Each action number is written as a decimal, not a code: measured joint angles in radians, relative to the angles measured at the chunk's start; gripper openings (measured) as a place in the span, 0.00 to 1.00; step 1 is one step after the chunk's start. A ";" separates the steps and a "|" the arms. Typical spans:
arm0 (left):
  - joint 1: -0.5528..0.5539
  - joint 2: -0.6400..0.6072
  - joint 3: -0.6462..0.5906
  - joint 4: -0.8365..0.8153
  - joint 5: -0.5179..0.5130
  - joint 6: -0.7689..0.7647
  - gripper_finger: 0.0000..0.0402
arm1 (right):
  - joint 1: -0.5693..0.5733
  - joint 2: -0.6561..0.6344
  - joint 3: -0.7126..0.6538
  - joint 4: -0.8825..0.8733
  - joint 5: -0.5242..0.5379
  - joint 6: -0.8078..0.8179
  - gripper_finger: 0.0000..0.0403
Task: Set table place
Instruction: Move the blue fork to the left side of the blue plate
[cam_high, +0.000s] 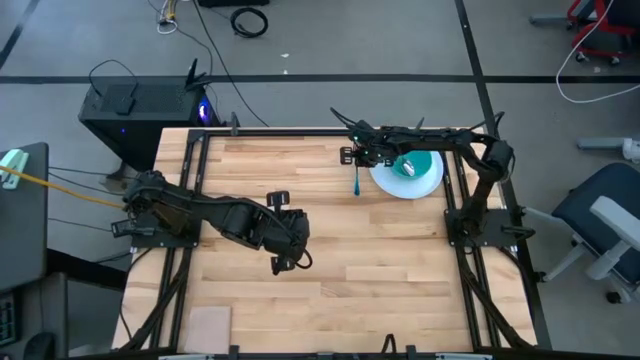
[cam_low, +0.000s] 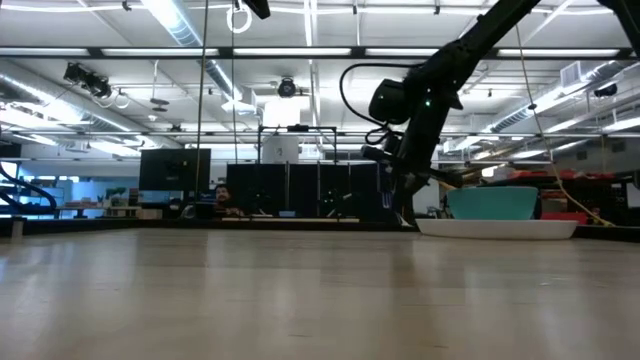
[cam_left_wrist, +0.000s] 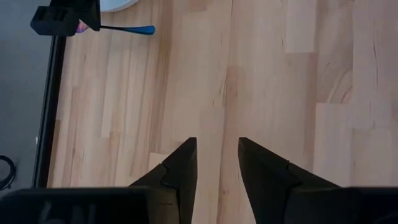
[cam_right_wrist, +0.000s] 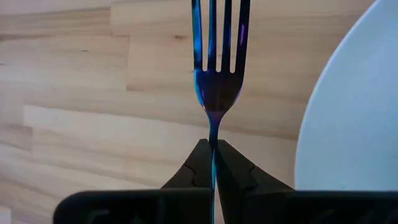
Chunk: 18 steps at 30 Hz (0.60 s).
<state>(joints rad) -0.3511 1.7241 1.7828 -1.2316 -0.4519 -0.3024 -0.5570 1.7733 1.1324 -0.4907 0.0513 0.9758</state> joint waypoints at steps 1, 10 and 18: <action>0.000 0.000 0.000 0.000 0.000 0.000 0.31 | -0.005 0.000 0.000 0.000 0.000 0.001 0.02; 0.000 0.000 0.000 0.000 0.000 -0.001 0.33 | -0.019 0.027 0.000 0.011 0.021 0.009 0.02; 0.000 0.001 0.000 0.000 0.000 -0.001 0.31 | -0.019 0.063 0.000 0.009 0.022 0.009 0.03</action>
<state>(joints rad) -0.3511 1.7252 1.7828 -1.2312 -0.4519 -0.3035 -0.5763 1.8361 1.1324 -0.4817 0.0734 0.9844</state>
